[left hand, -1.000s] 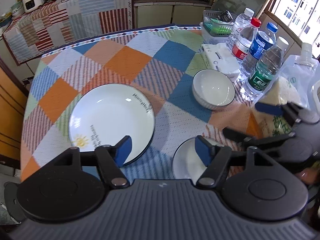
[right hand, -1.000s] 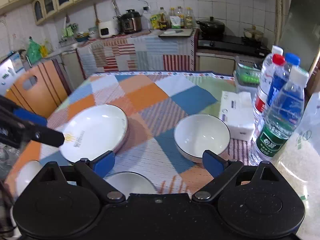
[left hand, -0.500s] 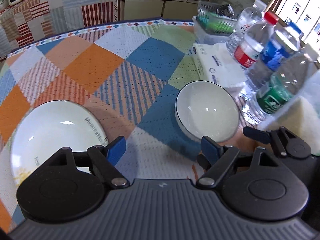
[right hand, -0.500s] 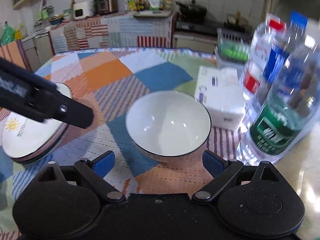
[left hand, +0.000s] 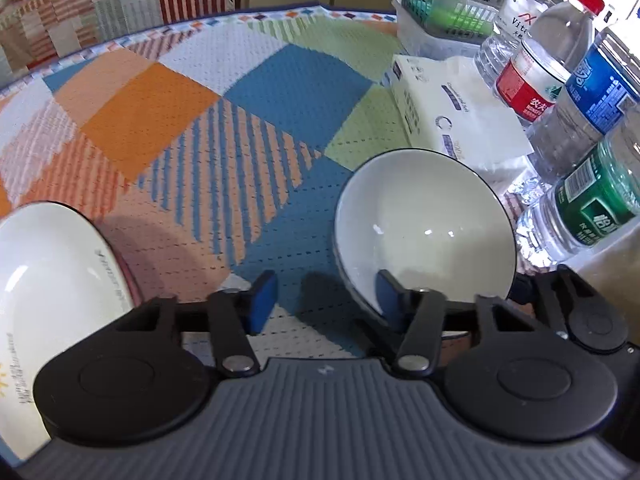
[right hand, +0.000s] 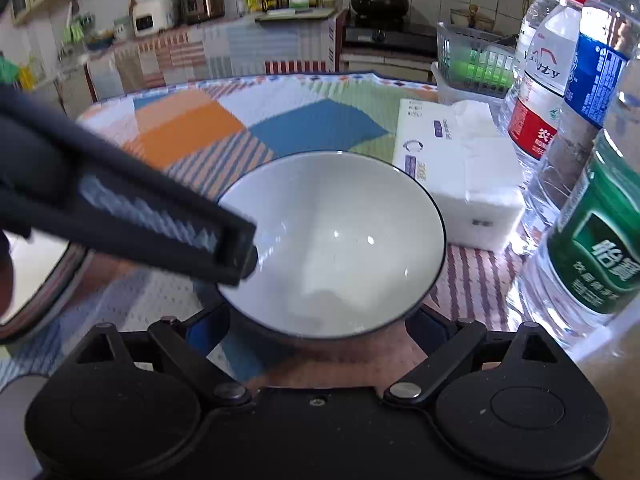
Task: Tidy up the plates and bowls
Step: 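Move both tools to a white ribbed bowl and close on its rim, then carry the bowl with both tools, set it on the tablecloth, open both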
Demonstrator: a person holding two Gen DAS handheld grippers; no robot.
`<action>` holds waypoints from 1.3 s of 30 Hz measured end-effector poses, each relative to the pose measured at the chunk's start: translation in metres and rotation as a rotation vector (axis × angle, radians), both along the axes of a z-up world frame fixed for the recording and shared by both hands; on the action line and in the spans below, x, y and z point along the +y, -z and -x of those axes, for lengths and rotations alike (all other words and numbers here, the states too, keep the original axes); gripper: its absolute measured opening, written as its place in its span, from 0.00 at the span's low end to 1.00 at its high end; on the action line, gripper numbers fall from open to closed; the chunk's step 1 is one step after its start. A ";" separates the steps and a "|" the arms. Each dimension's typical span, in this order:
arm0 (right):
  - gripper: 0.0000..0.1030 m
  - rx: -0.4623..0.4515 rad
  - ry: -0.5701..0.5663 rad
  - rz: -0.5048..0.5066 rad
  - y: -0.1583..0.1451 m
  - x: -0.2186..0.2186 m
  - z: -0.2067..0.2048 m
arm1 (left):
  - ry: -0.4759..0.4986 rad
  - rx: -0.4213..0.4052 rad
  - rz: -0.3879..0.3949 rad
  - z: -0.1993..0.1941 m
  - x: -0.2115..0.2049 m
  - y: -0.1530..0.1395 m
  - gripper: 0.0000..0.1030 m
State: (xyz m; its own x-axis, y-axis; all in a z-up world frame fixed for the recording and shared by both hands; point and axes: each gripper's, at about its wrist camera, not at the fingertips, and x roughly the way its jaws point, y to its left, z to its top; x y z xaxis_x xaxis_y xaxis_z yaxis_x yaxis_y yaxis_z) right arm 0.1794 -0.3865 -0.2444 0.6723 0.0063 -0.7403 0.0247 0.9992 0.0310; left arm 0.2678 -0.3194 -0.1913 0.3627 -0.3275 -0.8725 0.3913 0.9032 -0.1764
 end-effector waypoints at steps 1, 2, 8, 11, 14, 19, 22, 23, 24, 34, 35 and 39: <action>0.93 -0.007 0.010 -0.016 0.000 -0.002 -0.001 | -0.009 0.009 0.009 -0.002 0.000 0.002 0.43; 0.94 -0.014 0.019 -0.038 0.001 -0.005 -0.002 | -0.015 0.011 0.009 -0.003 -0.001 0.004 0.41; 0.95 -0.050 -0.026 -0.026 0.005 -0.002 -0.003 | -0.021 0.051 0.054 -0.005 -0.001 0.006 0.14; 0.95 -0.048 -0.055 -0.005 0.004 0.005 -0.005 | -0.024 0.047 0.030 -0.001 0.004 0.004 0.14; 0.95 -0.045 -0.090 -0.027 0.001 0.011 -0.003 | -0.047 0.071 0.027 0.000 0.018 0.000 0.14; 0.95 -0.046 -0.166 -0.033 -0.007 0.031 -0.005 | -0.085 0.073 0.009 0.002 0.044 -0.009 0.15; 0.95 -0.032 -0.214 -0.069 -0.008 0.040 -0.009 | -0.088 0.075 -0.022 0.003 0.054 -0.011 0.15; 0.95 -0.026 -0.228 -0.075 -0.009 0.043 -0.009 | -0.087 0.080 -0.026 0.003 0.057 -0.010 0.15; 0.95 -0.019 -0.240 -0.080 -0.008 0.044 -0.011 | -0.085 0.086 -0.025 0.003 0.059 -0.009 0.15; 0.94 0.094 -0.295 -0.069 -0.003 0.053 -0.020 | -0.087 0.128 -0.010 0.008 0.066 0.001 0.17; 0.94 0.111 -0.294 -0.075 -0.004 0.052 -0.021 | -0.087 0.128 -0.008 0.009 0.067 -0.003 0.17; 0.94 0.136 -0.288 -0.086 -0.016 0.048 -0.015 | -0.061 0.074 0.003 0.023 0.073 -0.030 0.21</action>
State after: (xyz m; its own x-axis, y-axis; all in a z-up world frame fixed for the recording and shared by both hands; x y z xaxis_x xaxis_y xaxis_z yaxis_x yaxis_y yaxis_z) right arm 0.1948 -0.3384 -0.2287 0.5289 0.2481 -0.8116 -0.2485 0.9597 0.1314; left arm 0.2451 -0.2459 -0.1609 0.3166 -0.3092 -0.8967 0.3217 0.9243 -0.2051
